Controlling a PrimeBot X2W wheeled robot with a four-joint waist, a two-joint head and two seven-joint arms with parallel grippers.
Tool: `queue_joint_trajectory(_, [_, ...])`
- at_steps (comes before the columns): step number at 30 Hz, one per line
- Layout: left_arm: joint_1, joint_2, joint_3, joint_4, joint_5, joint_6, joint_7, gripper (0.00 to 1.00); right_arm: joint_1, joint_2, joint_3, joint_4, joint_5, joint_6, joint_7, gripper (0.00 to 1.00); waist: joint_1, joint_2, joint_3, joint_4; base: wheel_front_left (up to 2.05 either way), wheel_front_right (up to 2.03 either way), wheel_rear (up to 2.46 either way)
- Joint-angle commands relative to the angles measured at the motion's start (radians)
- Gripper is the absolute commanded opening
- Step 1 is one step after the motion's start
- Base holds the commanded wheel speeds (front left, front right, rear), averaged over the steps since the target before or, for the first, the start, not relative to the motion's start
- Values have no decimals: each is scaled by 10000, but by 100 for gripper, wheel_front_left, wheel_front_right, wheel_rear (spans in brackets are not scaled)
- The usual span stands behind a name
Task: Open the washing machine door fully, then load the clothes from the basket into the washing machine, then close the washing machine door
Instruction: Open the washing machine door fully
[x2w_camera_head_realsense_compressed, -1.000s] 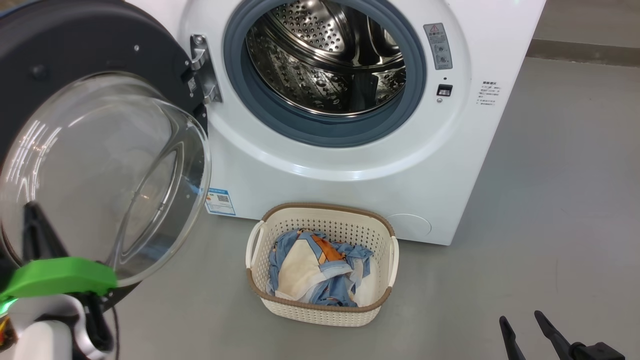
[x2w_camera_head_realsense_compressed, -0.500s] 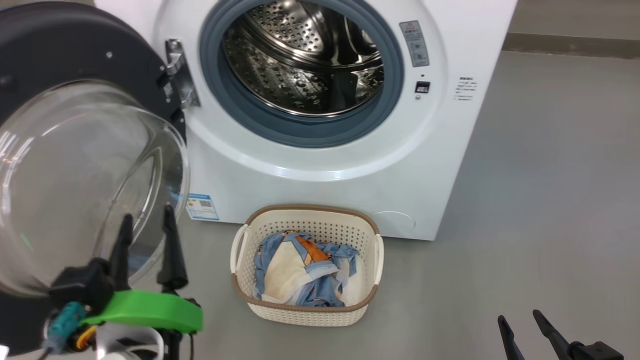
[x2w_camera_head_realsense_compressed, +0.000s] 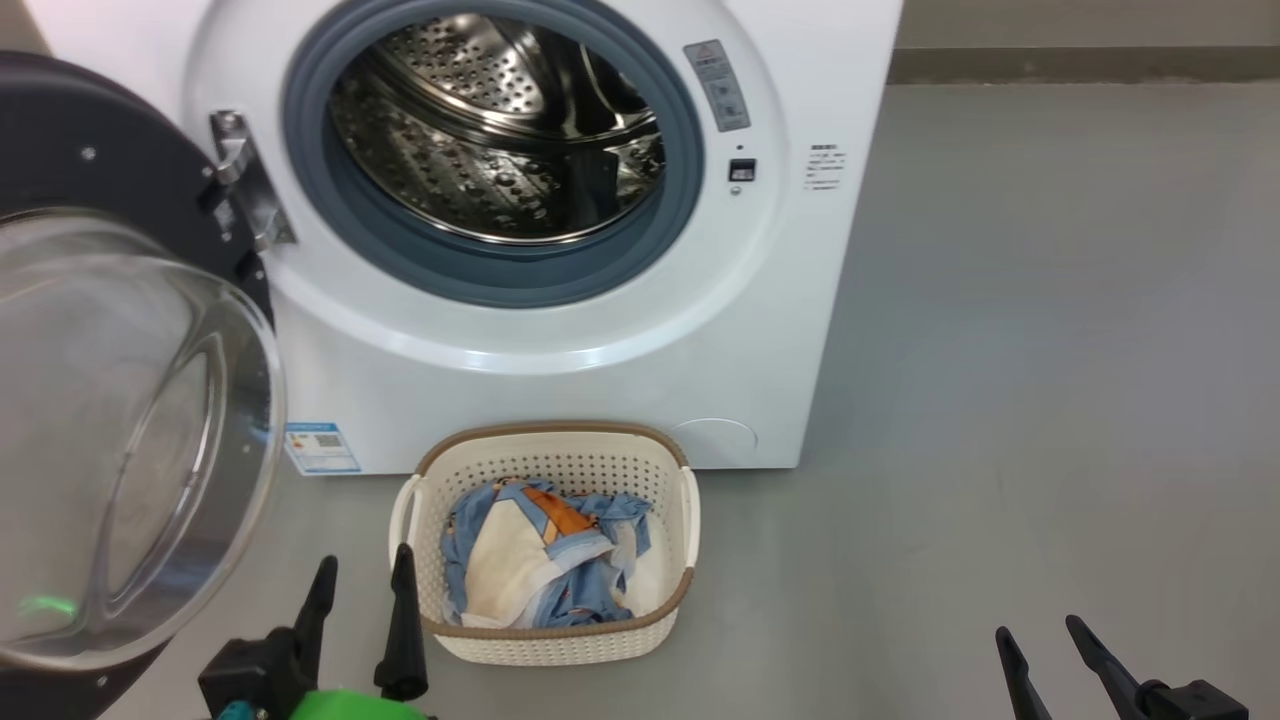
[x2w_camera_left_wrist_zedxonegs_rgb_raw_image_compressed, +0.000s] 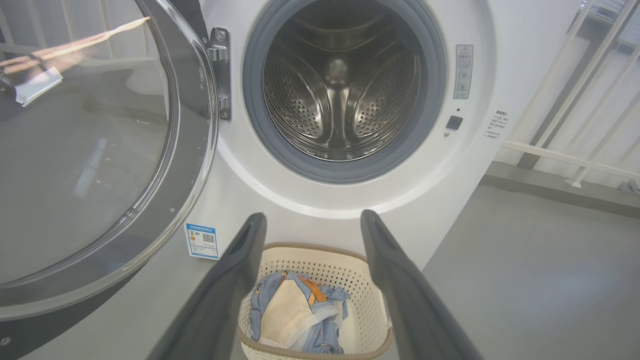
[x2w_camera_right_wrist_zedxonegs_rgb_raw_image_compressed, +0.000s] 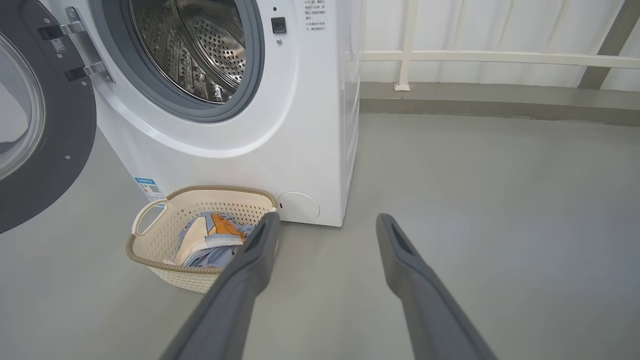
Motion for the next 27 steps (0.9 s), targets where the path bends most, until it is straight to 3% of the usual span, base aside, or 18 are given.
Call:
queue_joint_trajectory(1, [-129, 95, 344, -150, 61, -45, -189, 100, -386, -203, 191, -280, 3, 16, -120, 100, 0, 0, -6, -258, 0, 0, 0])
queue_joint_trajectory(20, [876, 28, 2037, -68, 271, -1009, -513, 100, -466, -199, 142, -339, -44, 16, -120, 100, 0, 0, 52, -1202, 0, 0, 0])
queue_joint_trajectory(27, [1166, 16, 2220, -183, 180, -959, -514, 100, -471, -220, 92, -326, -39, 16, -120, 100, 0, 0, -57, -1394, 0, 0, 0])
